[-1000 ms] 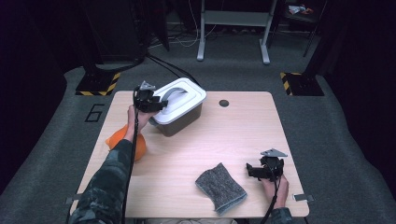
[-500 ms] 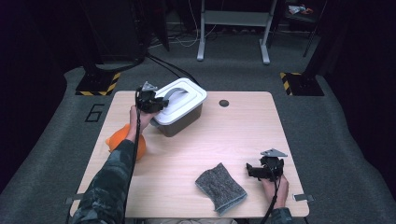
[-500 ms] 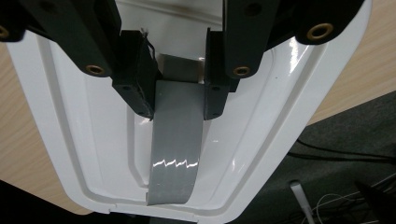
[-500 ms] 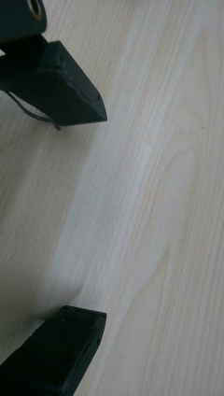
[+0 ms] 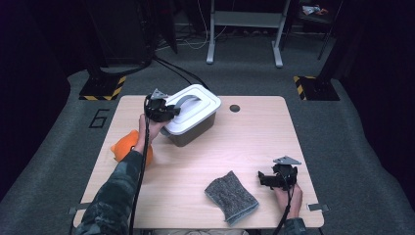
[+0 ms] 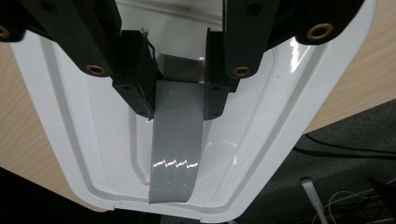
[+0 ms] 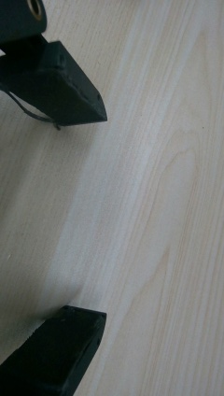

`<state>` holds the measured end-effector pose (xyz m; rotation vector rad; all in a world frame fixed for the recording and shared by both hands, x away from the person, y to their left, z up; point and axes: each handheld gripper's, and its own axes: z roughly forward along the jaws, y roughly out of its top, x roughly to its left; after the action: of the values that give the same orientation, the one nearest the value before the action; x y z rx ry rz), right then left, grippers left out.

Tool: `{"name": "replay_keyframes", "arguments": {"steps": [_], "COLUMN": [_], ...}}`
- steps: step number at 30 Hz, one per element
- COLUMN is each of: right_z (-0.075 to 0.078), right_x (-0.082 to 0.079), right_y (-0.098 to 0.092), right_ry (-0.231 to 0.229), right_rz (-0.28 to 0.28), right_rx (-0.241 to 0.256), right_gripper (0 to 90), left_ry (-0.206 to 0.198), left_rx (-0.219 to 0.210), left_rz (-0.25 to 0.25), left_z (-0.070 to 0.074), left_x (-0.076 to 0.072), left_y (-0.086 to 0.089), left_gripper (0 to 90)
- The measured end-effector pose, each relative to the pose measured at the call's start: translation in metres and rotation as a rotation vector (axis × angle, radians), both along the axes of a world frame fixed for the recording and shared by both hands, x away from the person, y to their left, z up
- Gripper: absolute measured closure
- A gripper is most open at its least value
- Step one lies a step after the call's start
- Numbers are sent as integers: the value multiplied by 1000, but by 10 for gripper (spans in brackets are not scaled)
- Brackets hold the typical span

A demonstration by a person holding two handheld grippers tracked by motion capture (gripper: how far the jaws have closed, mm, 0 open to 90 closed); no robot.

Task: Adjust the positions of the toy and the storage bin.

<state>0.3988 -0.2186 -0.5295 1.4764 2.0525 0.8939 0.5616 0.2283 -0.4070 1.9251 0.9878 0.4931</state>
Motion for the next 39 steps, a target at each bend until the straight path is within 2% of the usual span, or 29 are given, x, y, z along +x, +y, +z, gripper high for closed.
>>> {"name": "replay_keyframes", "arguments": {"steps": [14,35,39], "right_z": [0,0,0], "right_x": [0,0,0], "right_y": [0,0,0], "right_ry": [0,0,-1], "right_rz": [0,0,0], "right_rx": [0,0,0], "right_gripper": [39,39,39], "left_ry": [2,12,9], "left_rx": [-15,-6,-11], "left_rz": [-37,-106,-107], "left_z": [-1,0,0], "left_x": [-11,-27,-31], "left_y": [-12,-31,-37], "left_gripper": [669,668,668]}}
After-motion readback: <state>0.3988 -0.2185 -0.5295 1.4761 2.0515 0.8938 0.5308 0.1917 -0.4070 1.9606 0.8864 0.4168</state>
